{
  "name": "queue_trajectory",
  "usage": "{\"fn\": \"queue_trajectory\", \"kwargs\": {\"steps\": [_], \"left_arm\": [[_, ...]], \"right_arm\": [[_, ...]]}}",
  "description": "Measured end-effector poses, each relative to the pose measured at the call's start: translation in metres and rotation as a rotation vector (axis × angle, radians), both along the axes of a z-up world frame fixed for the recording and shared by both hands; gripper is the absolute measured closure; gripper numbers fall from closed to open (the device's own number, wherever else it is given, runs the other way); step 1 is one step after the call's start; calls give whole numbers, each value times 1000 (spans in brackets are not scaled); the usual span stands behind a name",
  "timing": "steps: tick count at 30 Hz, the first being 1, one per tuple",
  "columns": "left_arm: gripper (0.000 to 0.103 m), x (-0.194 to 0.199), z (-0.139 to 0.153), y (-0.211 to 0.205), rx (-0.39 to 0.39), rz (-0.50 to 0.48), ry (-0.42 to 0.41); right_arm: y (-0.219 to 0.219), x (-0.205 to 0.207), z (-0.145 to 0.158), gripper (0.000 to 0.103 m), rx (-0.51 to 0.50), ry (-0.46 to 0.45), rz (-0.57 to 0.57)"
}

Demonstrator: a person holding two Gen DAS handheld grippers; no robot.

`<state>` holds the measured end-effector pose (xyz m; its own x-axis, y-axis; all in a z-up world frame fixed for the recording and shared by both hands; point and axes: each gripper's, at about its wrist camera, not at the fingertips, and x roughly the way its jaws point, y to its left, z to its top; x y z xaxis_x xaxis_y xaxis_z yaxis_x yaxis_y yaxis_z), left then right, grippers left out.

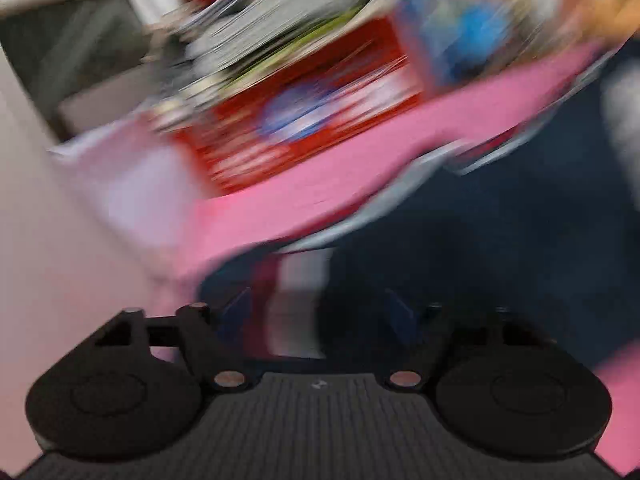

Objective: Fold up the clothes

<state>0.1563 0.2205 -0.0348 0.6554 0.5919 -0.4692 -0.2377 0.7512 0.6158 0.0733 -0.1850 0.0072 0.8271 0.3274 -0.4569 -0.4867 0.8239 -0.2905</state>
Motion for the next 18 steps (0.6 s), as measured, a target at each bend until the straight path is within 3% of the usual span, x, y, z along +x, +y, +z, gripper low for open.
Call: {"fn": "queue_trajectory", "kwargs": {"steps": [4, 6, 9, 11, 14, 16, 18], "left_arm": [[37, -9, 38, 47, 104, 208, -165], [38, -27, 55, 54, 100, 235, -250], [34, -61, 65, 39, 23, 86, -314], [30, -83, 65, 25, -72, -56, -328], [26, -95, 52, 6, -228, -261, -258], [26, -83, 33, -6, -205, -291, -191], [26, -60, 12, -6, -203, -203, -142]], "right_arm": [[51, -1, -10, 9, -24, 7, 117], [65, 2, -20, 9, -31, 35, 134], [76, 4, -33, 9, -58, 60, 124], [77, 4, -34, 7, -61, 50, 127], [80, 5, -35, 3, -67, 54, 134], [80, 5, -37, 3, -76, 54, 130], [78, 5, -39, 2, -76, 55, 127]]}}
